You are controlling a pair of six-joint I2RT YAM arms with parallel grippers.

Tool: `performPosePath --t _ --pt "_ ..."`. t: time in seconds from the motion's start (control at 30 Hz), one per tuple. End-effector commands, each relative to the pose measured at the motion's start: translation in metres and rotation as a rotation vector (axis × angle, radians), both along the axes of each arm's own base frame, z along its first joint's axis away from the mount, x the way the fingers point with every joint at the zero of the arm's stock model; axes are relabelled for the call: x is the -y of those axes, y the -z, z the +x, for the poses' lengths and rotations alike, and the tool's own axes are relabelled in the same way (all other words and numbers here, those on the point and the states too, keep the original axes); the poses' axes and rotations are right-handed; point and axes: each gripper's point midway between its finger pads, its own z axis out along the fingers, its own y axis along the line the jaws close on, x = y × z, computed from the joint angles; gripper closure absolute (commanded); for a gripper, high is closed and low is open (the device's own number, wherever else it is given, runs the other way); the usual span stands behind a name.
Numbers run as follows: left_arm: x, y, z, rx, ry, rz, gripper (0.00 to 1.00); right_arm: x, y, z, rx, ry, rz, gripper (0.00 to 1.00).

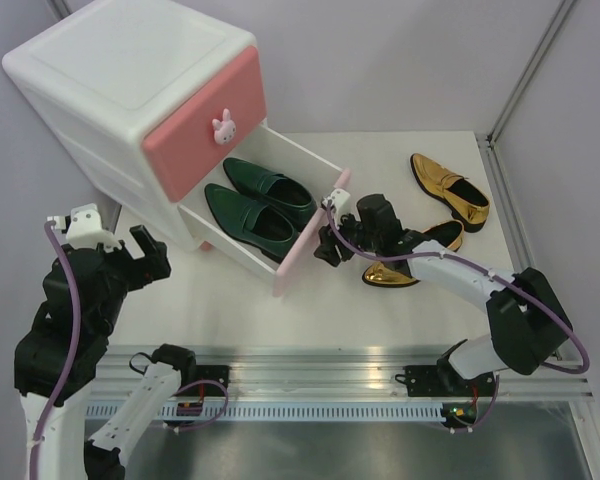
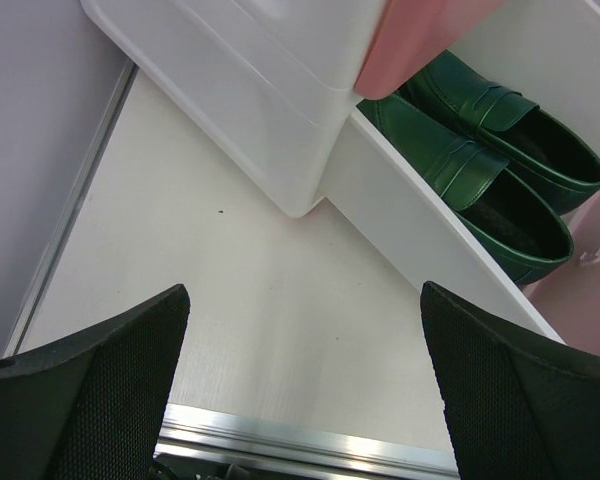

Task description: Place and organize the shoes in the shoe cabinet

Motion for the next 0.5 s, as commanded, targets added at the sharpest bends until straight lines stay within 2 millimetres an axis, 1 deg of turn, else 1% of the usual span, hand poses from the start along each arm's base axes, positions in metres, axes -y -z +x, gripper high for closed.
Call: performPosePath --t 0.0,0.03,0.07,0.1,0.13,0.2,0.23,0.27,0.33,0.4,0.43,0.47 --pt "0.002 -0.007 0.006 0.009 0.002 -0.009 0.00 -0.016 -0.030 0.011 0.093 -0.058 0.059 0.39" --pt "0.002 -0.008 0.007 0.011 0.001 -0.008 0.00 -0.015 -0.030 0.012 0.098 -0.055 0.057 0.43" --pt "0.003 -0.009 0.008 0.014 0.002 -0.009 0.00 -0.017 -0.033 0.013 0.102 -0.058 0.058 0.54" --pt "0.004 -0.009 0.008 0.013 0.005 -0.010 0.00 -0.017 -0.035 0.014 0.103 -0.059 0.056 0.59" --pt "0.004 -0.009 0.008 0.012 0.006 -0.010 0.00 -0.017 -0.037 0.014 0.104 -0.060 0.054 0.63" --pt "0.004 -0.010 0.009 0.018 0.008 -0.011 0.00 -0.018 -0.046 0.016 0.117 -0.062 0.059 0.65" --pt "0.004 -0.010 0.010 0.017 0.007 -0.010 0.00 -0.017 -0.050 0.018 0.128 -0.054 0.060 0.68" --pt "0.004 -0.010 0.010 0.017 0.007 -0.010 0.00 -0.018 -0.059 0.018 0.143 -0.054 0.070 0.71" --pt "0.005 -0.010 0.011 0.018 0.009 -0.010 0.00 -0.018 -0.071 0.019 0.162 -0.052 0.083 0.71" --pt "0.005 -0.012 0.012 0.022 0.010 -0.008 0.00 -0.019 -0.084 0.021 0.190 -0.050 0.098 0.66" --pt "0.005 -0.011 0.012 0.020 0.011 -0.008 0.00 -0.019 -0.086 0.022 0.195 -0.050 0.100 0.63" --pt "0.005 -0.012 0.012 0.023 0.011 -0.009 0.00 -0.018 -0.083 0.022 0.180 -0.047 0.081 0.52"
